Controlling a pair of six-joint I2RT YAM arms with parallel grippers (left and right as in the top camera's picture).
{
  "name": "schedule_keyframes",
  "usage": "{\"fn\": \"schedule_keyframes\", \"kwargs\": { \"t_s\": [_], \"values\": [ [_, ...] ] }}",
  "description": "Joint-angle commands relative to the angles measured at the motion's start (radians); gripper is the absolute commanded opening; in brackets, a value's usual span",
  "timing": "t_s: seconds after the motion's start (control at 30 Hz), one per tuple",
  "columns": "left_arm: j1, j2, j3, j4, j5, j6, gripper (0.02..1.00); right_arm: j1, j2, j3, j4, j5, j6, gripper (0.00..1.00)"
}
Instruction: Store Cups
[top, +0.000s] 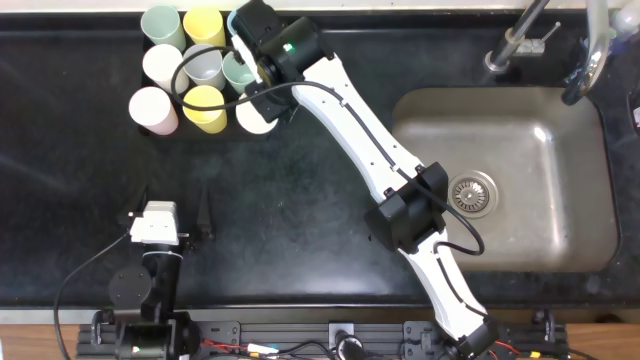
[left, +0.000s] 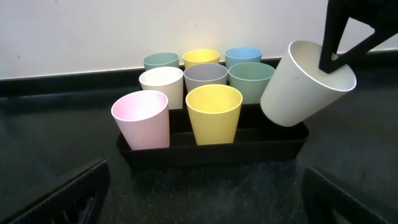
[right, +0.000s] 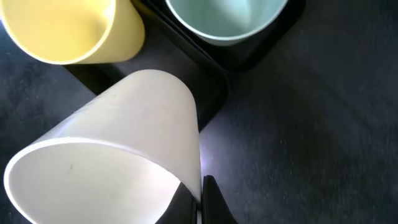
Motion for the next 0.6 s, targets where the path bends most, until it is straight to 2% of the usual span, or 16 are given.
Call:
{"fn": "schedule_keyframes", "kwargs": {
  "t_s": [0.03, 0.6],
  "values": [
    [0.004, -0.009, 0.0, -0.007, -0.002, 0.019, 1.0, 0.002, -0.001, 0.013, 0.014, -0.032, -0.016, 0.042],
    [0.004, -0.009, 0.0, -0.007, -0.002, 0.019, 1.0, 0.002, 0.044, 0.012, 0.043, -0.002, -0.042, 0.042]
  ]
}}
